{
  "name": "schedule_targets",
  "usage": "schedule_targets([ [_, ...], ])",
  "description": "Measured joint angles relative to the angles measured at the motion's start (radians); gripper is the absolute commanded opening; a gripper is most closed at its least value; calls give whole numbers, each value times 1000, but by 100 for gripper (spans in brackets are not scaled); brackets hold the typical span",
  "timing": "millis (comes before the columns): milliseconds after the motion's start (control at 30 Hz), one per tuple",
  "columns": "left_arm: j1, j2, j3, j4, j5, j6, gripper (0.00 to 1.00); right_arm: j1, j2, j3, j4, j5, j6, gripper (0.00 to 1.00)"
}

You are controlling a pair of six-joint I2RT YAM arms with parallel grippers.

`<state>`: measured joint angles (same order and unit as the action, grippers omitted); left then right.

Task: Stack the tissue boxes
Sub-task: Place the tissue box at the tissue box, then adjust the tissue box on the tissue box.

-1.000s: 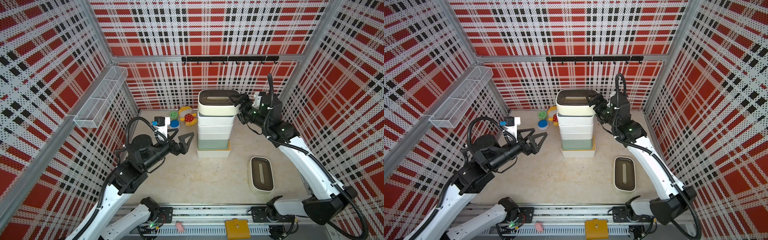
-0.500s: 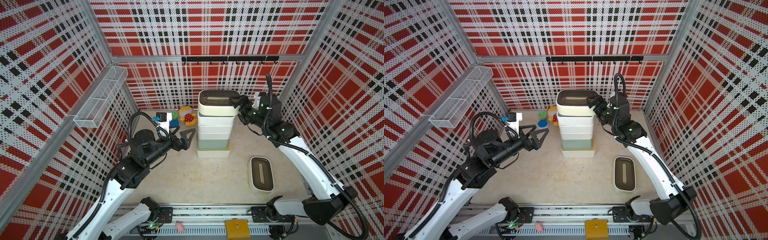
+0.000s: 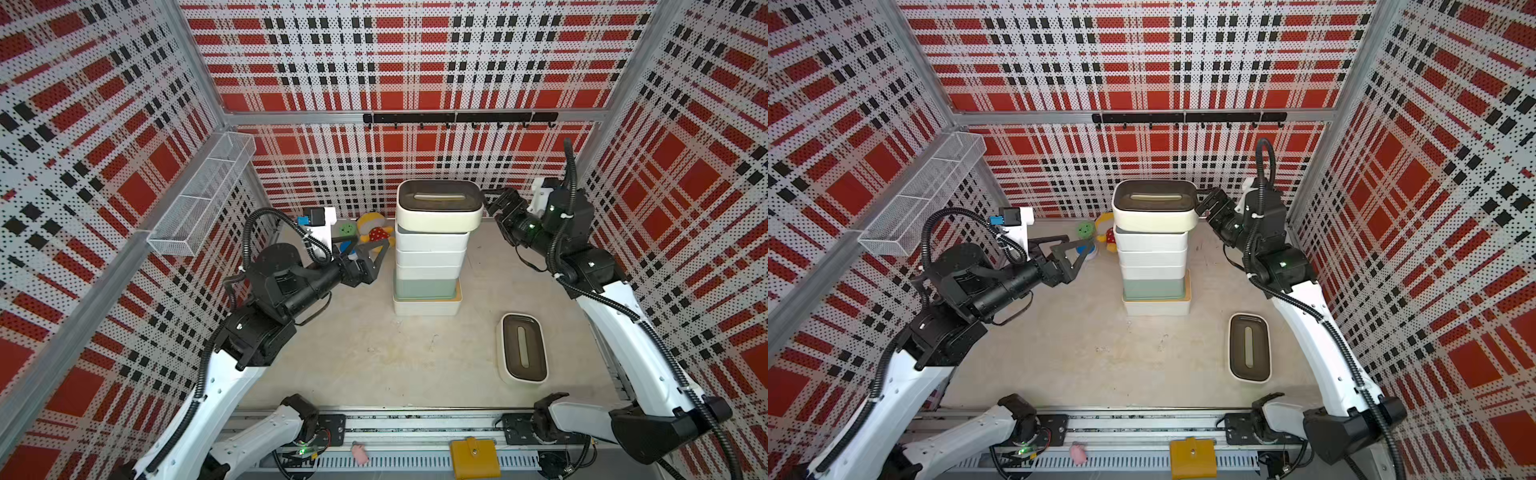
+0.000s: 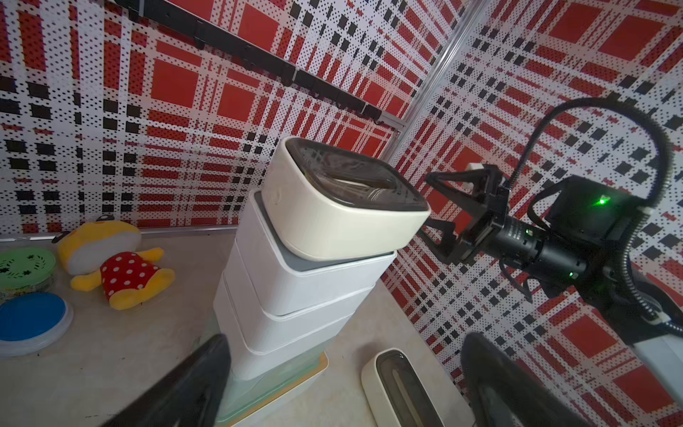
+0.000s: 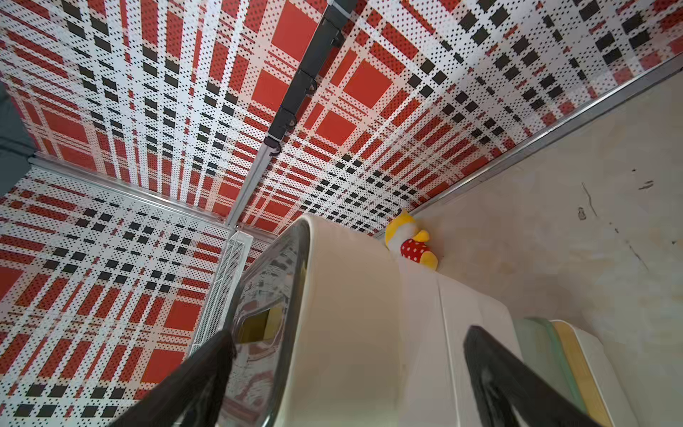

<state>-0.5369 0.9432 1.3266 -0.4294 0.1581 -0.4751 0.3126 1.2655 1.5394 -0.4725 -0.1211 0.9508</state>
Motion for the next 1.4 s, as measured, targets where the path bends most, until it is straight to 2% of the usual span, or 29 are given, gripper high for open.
schedule_targets([
  [267,67,150,143,-16,69,-61,99,-119,64,132,-45,-169,-96,100],
  [467,92,341,360,-75,93,-82,99,-124,142,181,-45,-281,-122,100],
  [767,93,550,571,-180,108,-85,99,-124,164,181,-25,-389,-122,100],
  [1033,93,653,673,-244,137,-77,100,-116,164,181,-11,-423,-125,100],
  [1400,93,670,682,-277,174,-51,99,-77,179,204,4,-444,-130,100],
])
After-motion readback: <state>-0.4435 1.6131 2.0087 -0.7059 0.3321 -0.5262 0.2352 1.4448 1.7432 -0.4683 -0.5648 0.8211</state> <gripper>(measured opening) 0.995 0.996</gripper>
